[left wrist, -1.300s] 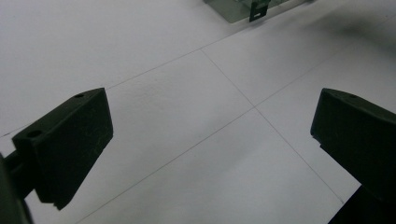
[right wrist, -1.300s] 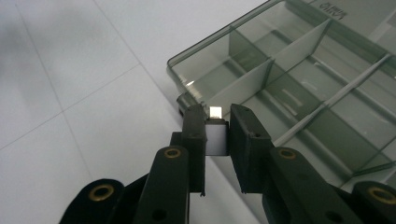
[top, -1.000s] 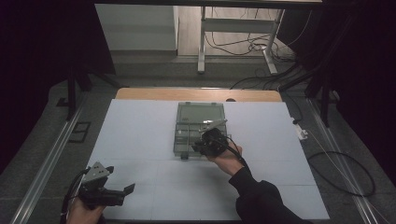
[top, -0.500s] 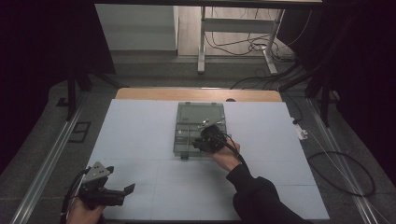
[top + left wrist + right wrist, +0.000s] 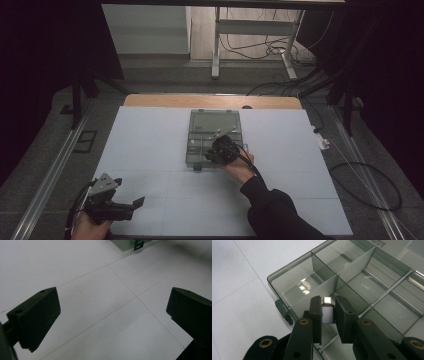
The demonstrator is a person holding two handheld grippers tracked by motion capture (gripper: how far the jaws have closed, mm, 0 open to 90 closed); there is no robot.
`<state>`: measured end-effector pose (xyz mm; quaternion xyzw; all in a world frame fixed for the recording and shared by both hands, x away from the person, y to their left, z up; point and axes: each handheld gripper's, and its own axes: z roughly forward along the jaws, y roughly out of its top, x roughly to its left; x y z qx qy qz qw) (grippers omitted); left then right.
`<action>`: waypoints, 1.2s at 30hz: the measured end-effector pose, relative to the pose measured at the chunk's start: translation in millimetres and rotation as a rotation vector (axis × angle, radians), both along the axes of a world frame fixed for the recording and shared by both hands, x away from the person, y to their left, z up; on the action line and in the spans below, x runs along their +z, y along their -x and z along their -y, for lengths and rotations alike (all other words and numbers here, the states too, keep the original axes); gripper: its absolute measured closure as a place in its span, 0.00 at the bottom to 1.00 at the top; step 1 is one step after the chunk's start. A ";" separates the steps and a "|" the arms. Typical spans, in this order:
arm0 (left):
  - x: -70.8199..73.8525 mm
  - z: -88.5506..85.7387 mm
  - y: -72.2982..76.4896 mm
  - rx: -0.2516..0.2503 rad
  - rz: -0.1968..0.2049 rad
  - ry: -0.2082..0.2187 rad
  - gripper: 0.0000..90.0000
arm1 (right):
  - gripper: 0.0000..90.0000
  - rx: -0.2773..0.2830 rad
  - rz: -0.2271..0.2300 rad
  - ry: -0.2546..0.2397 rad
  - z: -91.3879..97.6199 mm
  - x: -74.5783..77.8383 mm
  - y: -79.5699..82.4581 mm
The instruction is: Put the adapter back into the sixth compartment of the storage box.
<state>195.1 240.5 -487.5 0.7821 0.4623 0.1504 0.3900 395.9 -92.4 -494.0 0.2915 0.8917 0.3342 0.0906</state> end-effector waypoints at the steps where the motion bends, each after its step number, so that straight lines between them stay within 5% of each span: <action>1: 0.0 0.0 0.0 0.000 0.000 0.000 0.00 | 0.84 0.001 -0.001 0.004 -0.4 -0.8 0.0; 36: 0.0 -0.7 -0.2 0.001 -0.002 0.009 0.00 | 0.54 -0.014 0.017 -0.041 22.9 22.3 17.8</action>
